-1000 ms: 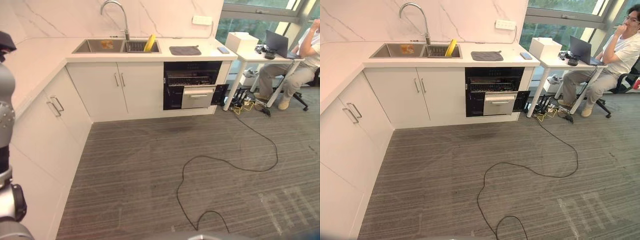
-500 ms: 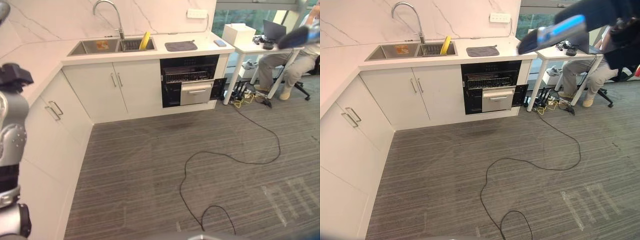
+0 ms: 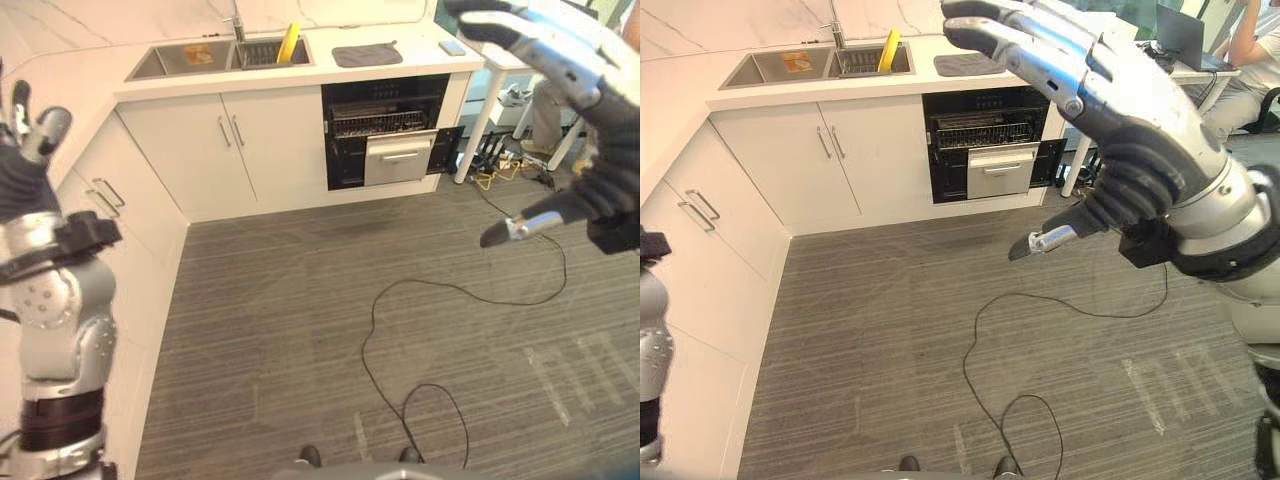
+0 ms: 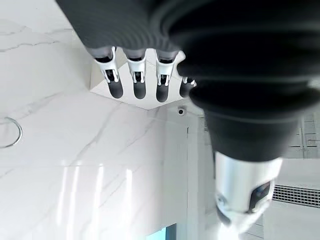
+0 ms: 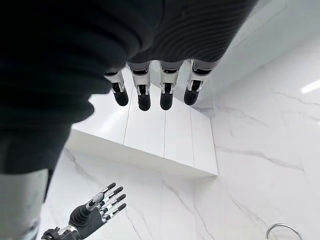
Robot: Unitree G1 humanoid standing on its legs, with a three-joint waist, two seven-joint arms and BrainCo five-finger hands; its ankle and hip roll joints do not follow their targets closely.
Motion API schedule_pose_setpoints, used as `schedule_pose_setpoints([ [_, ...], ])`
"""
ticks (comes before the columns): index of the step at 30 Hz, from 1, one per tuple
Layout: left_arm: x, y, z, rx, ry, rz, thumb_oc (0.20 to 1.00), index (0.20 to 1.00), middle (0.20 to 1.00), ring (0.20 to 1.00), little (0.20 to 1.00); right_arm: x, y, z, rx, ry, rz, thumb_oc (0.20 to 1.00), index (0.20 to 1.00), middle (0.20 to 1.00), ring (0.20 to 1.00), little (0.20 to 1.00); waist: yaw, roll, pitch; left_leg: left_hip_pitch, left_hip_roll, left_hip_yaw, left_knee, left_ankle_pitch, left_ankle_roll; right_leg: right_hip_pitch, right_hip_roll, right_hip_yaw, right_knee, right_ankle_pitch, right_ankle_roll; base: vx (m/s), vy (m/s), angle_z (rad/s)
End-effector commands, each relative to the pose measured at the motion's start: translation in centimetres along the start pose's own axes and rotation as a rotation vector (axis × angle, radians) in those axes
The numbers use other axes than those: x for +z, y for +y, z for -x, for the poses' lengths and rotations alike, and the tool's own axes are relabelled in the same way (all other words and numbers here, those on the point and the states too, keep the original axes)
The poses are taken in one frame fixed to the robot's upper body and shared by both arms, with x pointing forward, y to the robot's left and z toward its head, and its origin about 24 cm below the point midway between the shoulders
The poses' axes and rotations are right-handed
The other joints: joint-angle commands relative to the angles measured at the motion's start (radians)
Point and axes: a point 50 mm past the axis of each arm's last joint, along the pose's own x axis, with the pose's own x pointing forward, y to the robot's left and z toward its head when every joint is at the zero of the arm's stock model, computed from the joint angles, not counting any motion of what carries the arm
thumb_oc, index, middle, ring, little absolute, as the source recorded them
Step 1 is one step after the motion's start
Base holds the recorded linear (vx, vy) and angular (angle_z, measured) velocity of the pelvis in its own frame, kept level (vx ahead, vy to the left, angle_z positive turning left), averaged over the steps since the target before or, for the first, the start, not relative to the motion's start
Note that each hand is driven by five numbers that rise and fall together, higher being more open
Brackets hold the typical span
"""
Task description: Place the dishes in the dishwasher.
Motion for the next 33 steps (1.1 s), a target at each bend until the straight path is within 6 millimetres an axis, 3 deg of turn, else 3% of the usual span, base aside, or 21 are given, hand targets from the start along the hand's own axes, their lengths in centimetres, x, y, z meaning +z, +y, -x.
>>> schedule_pose_setpoints([
  [1,2.7,-2.0,-0.8,-0.108,-0.201,-0.049,1.0,1.0,1.0,1.0,1.0,0.2,-0.6,-0.7,-0.021,-0.032,0.097,1.0,1.0,1.0,1.0,1.0,0.021,0.005,-0.005,-0.003,0.111,-0.022,0.003,-0.027,-0.103,0.05,-0.075,-0.019,0.01,-0.093,0.077,-0.11,-0.041,0.0],
  [7,2.0,-2.5,0.9,-0.096,-0.198,-0.048,1.0,1.0,1.0,1.0,1.0,0.6,0.9,-0.1,-0.076,-0.037,0.13,1.0,1.0,1.0,1.0,1.0,0.025,0.0,-0.004,0.007,0.116,-0.019,0.002,-0.027,-0.1,0.062,-0.075,-0.013,0.008,-0.098,0.075,0.03,-0.014,-0.02],
  [10,2.4,-3.7,0.6,-0.115,-0.257,-0.029,1.0,1.0,1.0,1.0,1.0,0.8,0.8,-0.8,-0.146,-0.071,0.258,1.0,1.0,1.0,1.0,1.0,0.03,0.007,0.034,-0.05,0.114,-0.039,0.009,-0.015,-0.1,0.004,-0.08,-0.003,0.028,-0.096,0.074,-0.26,0.012,0.01],
  [15,2.3,-3.8,0.9,-0.137,-0.219,0.008,1.0,1.0,1.0,1.0,1.0,0.9,0.8,-0.9,-0.155,-0.063,0.222,1.0,1.0,1.0,1.0,1.0,0.028,0.012,0.025,-0.029,0.115,-0.031,0.007,-0.02,-0.095,0.03,-0.077,-0.002,0.013,-0.092,0.075,0.03,0.046,0.0],
  [20,1.2,-4.4,1.4,-0.117,-0.163,0.0,1.0,1.0,1.0,1.0,1.0,1.7,1.1,-1.1,-0.293,-0.124,0.075,1.0,1.0,1.0,1.0,1.0,0.022,0.008,0.005,0.002,0.12,-0.019,0.001,-0.031,-0.096,0.053,-0.078,-0.005,0.005,-0.094,0.075,0.08,0.042,-0.04],
  [24,-0.3,-4.2,2.3,-0.034,-0.092,-0.017,1.0,1.0,1.0,1.0,1.0,0.0,1.3,0.0,-0.546,0.035,-0.174,1.0,1.0,1.0,1.0,1.0,0.016,0.009,-0.006,0.022,0.124,-0.01,-0.001,-0.038,-0.095,0.068,-0.078,0.003,0.002,-0.101,0.068,0.08,0.023,-0.06],
  [27,-2.5,-3.2,3.5,0.051,0.02,-0.046,1.0,1.0,1.0,1.0,1.0,-2.2,2.5,2.1,-0.712,0.232,-0.364,1.0,1.0,1.0,1.0,1.0,0.018,0.011,-0.004,0.021,0.124,-0.007,-0.001,-0.042,-0.093,0.064,-0.082,0.001,0.003,-0.101,0.073,-0.01,-0.004,-0.02],
  [28,-5.2,-2.1,5.1,0.087,0.139,-0.077,1.0,1.0,1.0,1.0,1.0,-4.5,5.7,4.9,-0.779,0.475,-0.554,1.0,1.0,1.0,1.0,1.0,0.017,0.016,0.002,0.026,0.122,-0.011,-0.001,-0.048,-0.088,0.063,-0.082,0.006,0.005,-0.107,0.071,0.0,0.0,0.0],
  [29,-6.1,-1.7,5.9,0.088,0.191,-0.083,1.0,1.0,1.0,1.0,1.0,-5.3,7.4,6.2,-0.786,0.585,-0.63,1.0,1.0,1.0,1.0,1.0,0.017,0.018,0.002,0.026,0.121,-0.011,-0.001,-0.048,-0.086,0.062,-0.082,0.007,0.004,-0.108,0.069,0.07,-0.041,-0.02],
  [30,-7.2,-1.1,7.0,0.061,0.254,-0.108,1.0,1.0,1.0,1.0,1.0,-6.3,10.6,8.6,-0.695,0.784,-0.735,1.0,1.0,1.0,1.0,1.0,0.014,0.022,0.004,0.027,0.121,-0.011,-0.001,-0.049,-0.085,0.062,-0.082,0.012,0.002,-0.11,0.068,0.07,-0.028,-0.04],
  [31,-7.4,-1.0,7.2,0.058,0.26,-0.118,1.0,1.0,1.0,1.0,1.0,-6.5,11.0,9.0,-0.685,0.809,-0.763,1.0,1.0,1.0,1.0,1.0,0.013,0.022,0.002,0.028,0.121,-0.01,-0.001,-0.05,-0.085,0.062,-0.081,0.014,0.002,-0.11,0.068,0.1,-0.025,-0.05],
  [33,-7.7,0.1,6.4,0.09,0.354,-0.234,1.0,1.0,1.0,1.0,1.0,-6.8,10.9,12.1,-0.708,0.94,-0.952,1.0,1.0,1.0,1.0,1.0,-0.02,0.024,-0.001,0.038,0.126,0.003,-0.001,-0.048,-0.085,0.068,-0.077,0.025,0.003,-0.111,0.069,0.17,-0.039,-0.01],
])
